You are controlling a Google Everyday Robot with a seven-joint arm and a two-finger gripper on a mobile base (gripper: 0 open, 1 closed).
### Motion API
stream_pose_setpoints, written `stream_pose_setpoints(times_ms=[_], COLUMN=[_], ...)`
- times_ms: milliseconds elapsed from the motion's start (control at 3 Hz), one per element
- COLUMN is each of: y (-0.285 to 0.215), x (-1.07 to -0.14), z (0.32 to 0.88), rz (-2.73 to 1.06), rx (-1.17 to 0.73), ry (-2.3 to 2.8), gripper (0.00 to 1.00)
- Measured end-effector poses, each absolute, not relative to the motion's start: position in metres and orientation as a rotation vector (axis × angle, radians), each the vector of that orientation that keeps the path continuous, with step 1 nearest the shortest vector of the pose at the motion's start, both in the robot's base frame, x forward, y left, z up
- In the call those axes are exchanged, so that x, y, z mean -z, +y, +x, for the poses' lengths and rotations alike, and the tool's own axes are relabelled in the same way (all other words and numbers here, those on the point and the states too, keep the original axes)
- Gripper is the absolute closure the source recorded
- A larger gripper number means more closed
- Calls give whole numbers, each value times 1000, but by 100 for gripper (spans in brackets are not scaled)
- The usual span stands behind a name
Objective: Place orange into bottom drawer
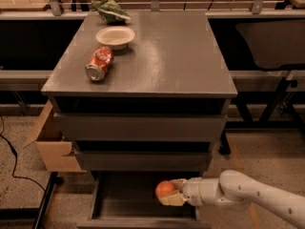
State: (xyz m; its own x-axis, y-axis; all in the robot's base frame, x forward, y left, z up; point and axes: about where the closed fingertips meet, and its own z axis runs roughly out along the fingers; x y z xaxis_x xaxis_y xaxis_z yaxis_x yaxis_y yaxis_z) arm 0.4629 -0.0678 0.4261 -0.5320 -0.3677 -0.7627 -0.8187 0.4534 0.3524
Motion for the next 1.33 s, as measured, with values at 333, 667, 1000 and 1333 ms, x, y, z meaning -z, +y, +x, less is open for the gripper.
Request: stream_pose_setpoints(times_ms=[333, 667, 1000, 1333], y=[-59, -49, -37, -24], x=[-374, -325, -290, -263], z=[460, 465, 477, 499], rz=[-945, -902, -878, -877], rx=[-1003, -1021, -1036, -1063], ry=[2161, 2208, 2223, 2226], gripper=[100, 100, 100, 85])
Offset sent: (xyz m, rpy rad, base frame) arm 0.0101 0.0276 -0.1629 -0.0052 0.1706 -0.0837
